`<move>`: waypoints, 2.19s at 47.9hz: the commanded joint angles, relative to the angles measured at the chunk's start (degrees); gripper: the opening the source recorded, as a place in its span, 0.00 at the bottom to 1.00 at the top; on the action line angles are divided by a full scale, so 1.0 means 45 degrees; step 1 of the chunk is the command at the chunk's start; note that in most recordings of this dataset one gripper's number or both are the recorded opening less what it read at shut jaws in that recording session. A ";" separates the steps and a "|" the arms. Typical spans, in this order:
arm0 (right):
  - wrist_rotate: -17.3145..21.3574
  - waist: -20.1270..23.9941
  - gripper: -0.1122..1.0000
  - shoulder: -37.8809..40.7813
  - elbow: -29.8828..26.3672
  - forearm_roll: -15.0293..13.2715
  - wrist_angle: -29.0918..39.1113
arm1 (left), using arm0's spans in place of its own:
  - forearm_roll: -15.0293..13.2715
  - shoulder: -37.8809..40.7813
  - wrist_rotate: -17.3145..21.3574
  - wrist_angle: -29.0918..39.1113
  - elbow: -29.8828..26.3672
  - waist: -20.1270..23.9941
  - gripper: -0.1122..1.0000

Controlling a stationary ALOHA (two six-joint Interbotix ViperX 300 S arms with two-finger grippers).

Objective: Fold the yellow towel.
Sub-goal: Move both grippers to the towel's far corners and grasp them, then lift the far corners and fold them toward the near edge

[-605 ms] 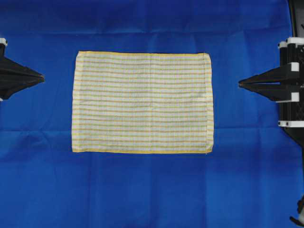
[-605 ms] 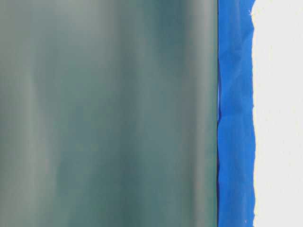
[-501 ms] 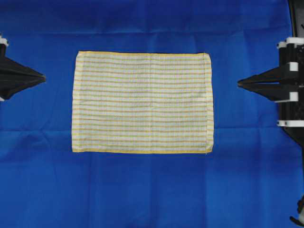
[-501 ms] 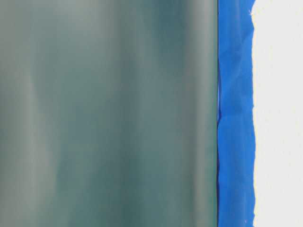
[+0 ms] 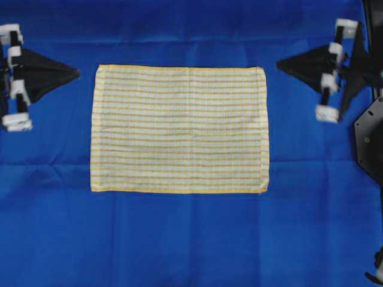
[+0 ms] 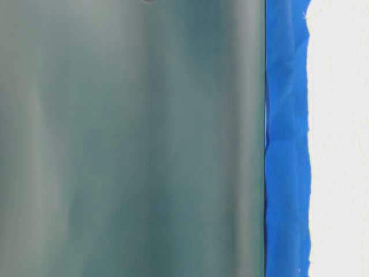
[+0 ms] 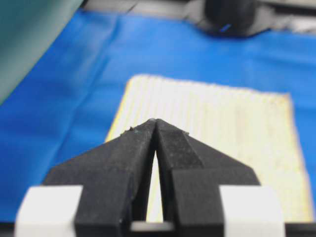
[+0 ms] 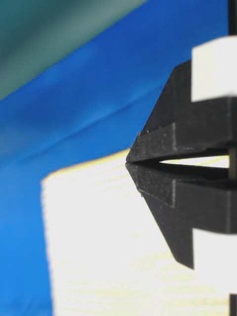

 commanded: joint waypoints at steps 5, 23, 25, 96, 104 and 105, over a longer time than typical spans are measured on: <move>0.0020 -0.0938 0.20 0.1680 -0.0508 0.0195 0.0234 | -0.0020 0.1563 0.0020 -0.0098 -0.0254 0.0977 0.29; 0.0020 -0.2031 0.71 0.5918 -0.0645 0.0234 -0.1387 | -0.0020 0.6113 0.0039 -0.2422 -0.0156 0.2051 0.77; 0.0000 -0.2090 0.69 0.6270 -0.0664 0.0273 -0.1563 | 0.0000 0.6602 0.0039 -0.2676 -0.0176 0.2148 0.75; 0.0020 -0.1992 0.14 0.6836 -0.0742 0.1582 -0.1738 | -0.0020 0.7305 0.0371 -0.1348 -0.0937 0.2949 0.13; 0.0020 -0.1992 0.14 0.6836 -0.0723 0.1777 -0.1738 | -0.0039 0.7266 0.0430 -0.1211 -0.0957 0.2949 0.13; 0.0020 -0.1992 0.14 0.6816 -0.0703 0.1777 -0.1738 | -0.0039 0.7246 0.0430 -0.1191 -0.0977 0.2949 0.13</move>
